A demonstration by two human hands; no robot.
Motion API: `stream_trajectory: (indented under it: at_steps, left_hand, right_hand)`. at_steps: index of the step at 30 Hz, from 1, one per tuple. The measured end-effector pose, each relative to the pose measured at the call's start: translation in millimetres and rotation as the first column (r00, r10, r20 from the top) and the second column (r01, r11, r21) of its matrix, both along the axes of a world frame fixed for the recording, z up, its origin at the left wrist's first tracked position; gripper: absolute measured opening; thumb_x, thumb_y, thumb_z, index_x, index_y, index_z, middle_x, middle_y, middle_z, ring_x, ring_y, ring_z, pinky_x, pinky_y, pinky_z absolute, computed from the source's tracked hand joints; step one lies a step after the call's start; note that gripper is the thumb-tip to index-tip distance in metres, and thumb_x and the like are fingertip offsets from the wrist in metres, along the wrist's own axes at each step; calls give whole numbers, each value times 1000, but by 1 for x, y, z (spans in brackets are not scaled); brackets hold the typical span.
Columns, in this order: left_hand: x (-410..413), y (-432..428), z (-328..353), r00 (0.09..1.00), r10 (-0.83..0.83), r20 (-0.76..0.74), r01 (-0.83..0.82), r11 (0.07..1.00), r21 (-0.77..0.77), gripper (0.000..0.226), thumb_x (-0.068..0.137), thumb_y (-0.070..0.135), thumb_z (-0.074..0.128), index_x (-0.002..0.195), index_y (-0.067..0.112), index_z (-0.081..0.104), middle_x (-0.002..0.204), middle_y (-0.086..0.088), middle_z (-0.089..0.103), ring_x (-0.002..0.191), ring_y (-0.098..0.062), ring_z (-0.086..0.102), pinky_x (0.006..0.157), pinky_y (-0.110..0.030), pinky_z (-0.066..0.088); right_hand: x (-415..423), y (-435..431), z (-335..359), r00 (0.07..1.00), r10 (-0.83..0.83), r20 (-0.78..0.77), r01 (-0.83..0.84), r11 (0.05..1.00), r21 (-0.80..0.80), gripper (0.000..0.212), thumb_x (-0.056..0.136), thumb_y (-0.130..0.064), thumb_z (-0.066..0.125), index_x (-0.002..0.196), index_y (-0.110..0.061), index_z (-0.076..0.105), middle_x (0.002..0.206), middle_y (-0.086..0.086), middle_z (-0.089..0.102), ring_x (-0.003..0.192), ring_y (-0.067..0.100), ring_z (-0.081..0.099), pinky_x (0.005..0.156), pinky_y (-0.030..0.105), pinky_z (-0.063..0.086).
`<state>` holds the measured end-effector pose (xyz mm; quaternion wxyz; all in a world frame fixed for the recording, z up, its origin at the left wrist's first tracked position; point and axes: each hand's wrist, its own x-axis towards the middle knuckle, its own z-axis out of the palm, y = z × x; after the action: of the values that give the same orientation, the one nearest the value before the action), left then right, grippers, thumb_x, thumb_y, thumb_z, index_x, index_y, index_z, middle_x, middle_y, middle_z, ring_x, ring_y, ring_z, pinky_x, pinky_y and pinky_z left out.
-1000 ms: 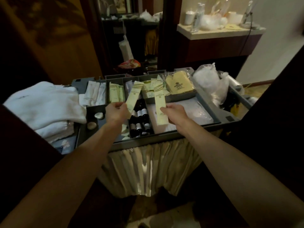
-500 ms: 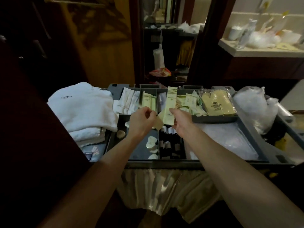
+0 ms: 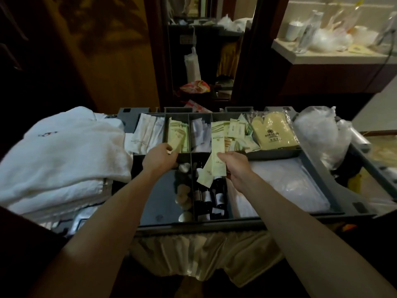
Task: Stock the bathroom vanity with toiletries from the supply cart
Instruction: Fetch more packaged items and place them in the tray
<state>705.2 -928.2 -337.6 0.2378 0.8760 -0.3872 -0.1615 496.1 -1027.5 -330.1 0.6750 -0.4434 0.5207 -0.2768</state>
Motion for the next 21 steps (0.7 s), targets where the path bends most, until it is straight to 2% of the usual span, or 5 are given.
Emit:
stream_trajectory:
  at_steps: [2, 5, 10, 15, 21]
  left_hand:
    - [-9, -2, 3, 998, 30, 51, -24, 993, -113, 34, 95, 49, 54, 111, 22, 66, 101, 1, 73, 90, -22, 67, 77, -36, 56]
    - [-29, -7, 15, 989, -136, -48, 127, 980, -155, 31, 95, 51, 57, 98, 23, 70, 88, 3, 72, 79, -16, 67, 72, -32, 57]
    - [-80, -3, 27, 878, -411, -243, 386, 911, -148, 29, 96, 44, 63, 105, 19, 75, 90, 4, 72, 83, -13, 68, 68, -26, 54]
    - [-127, 14, 32, 844, -425, -326, 390, 905, -170, 20, 94, 26, 71, 103, 9, 74, 96, -6, 74, 91, -21, 73, 82, -37, 61]
    - [-185, 63, 42, 850, -400, -343, 363, 917, -167, 19, 95, 17, 70, 105, 1, 68, 93, -8, 70, 79, -15, 67, 56, -11, 50]
  right_hand:
    - [-2, 1, -2, 1000, 13, -13, -13, 1000, 9, 11, 94, -10, 69, 103, -3, 70, 96, 12, 74, 81, 24, 73, 58, 33, 58]
    - [-8, 3, -1, 999, 32, -22, -32, 999, 5, 9, 92, -12, 71, 100, -6, 72, 99, 12, 76, 88, 26, 74, 76, 41, 62]
    - [-29, 14, 11, 999, 40, -7, -40, 999, -35, 13, 89, -14, 72, 101, -10, 72, 104, 10, 76, 96, 26, 73, 90, 47, 59]
    - [-73, 38, 27, 997, 71, -23, -72, 995, -68, 17, 94, -14, 68, 110, -10, 67, 110, 10, 73, 96, 24, 71, 75, 36, 59]
    - [-138, 90, 41, 996, 95, 0, -94, 992, -88, 5, 97, -12, 63, 99, -14, 68, 105, 9, 74, 90, 20, 71, 74, 33, 59]
